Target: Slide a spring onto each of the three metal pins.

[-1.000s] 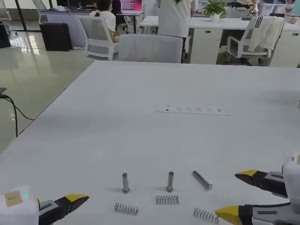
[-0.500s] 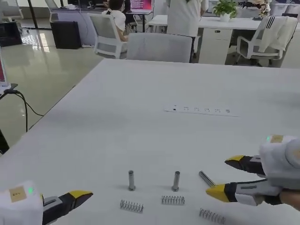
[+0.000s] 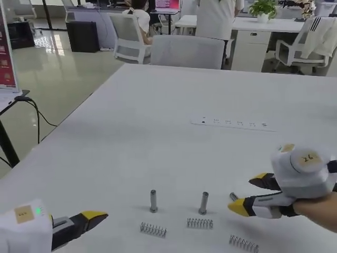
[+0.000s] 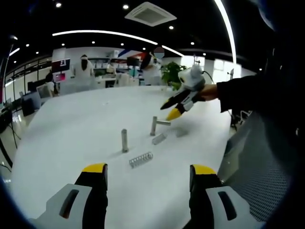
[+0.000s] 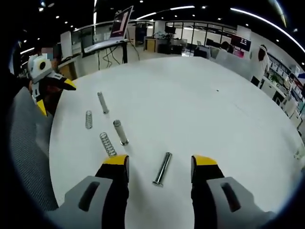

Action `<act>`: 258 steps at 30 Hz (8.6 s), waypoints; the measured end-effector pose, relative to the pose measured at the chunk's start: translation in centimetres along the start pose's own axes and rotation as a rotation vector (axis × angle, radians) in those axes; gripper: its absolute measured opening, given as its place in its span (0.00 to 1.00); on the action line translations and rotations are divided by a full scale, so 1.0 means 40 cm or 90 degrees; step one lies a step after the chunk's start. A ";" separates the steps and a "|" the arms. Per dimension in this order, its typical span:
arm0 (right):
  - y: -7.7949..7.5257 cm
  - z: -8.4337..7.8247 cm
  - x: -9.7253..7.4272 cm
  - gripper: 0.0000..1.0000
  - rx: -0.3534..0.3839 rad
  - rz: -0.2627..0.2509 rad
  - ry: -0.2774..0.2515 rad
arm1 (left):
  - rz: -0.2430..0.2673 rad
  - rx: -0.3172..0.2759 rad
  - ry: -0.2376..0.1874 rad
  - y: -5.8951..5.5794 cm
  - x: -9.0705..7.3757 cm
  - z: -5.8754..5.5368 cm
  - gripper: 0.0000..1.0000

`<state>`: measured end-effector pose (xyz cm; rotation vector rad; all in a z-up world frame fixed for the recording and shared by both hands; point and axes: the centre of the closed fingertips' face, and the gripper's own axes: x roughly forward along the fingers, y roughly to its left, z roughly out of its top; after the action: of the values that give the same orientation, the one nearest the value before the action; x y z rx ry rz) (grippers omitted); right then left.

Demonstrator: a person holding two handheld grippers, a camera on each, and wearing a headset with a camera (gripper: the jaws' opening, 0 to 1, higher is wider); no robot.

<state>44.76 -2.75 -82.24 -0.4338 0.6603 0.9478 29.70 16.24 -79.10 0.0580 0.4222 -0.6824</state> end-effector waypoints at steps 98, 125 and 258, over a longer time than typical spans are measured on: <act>0.016 -0.014 -0.039 0.05 0.107 -0.041 0.063 | -0.018 0.015 -0.001 -0.018 0.001 0.013 0.61; 0.019 -0.031 -0.055 0.05 0.111 -0.045 0.069 | -0.016 0.017 -0.001 -0.018 -0.003 0.016 0.60; 0.203 -0.145 -0.103 0.07 -0.084 0.099 0.187 | -0.227 0.151 0.074 -0.124 0.115 0.078 0.49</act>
<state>34.29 -4.49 -84.07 -0.6532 0.9103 1.0904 30.95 9.04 -77.67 0.2525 0.4670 -1.0823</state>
